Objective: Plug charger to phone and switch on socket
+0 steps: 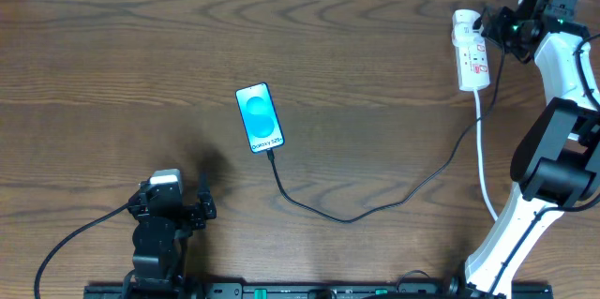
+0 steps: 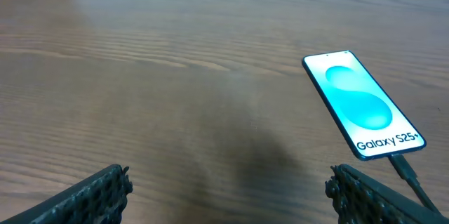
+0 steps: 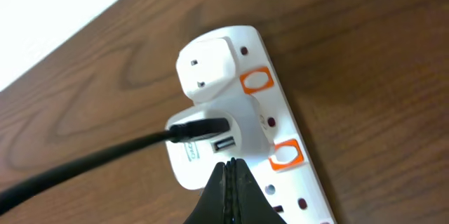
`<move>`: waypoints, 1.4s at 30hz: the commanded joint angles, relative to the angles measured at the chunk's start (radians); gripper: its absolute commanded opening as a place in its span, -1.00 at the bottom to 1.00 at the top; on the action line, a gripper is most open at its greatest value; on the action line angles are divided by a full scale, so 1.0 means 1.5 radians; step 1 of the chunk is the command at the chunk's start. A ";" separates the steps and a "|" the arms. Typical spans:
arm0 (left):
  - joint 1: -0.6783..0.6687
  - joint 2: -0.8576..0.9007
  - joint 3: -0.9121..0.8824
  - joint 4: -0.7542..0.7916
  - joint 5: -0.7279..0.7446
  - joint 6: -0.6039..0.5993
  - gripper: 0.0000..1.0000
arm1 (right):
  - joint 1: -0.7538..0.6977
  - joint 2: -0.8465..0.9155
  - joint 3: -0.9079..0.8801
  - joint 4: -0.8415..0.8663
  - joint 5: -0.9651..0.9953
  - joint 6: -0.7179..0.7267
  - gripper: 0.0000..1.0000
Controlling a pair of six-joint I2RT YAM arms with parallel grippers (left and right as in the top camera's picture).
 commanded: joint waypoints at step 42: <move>-0.003 -0.005 -0.013 0.001 -0.008 -0.001 0.86 | 0.002 0.072 0.008 0.016 0.050 0.006 -0.98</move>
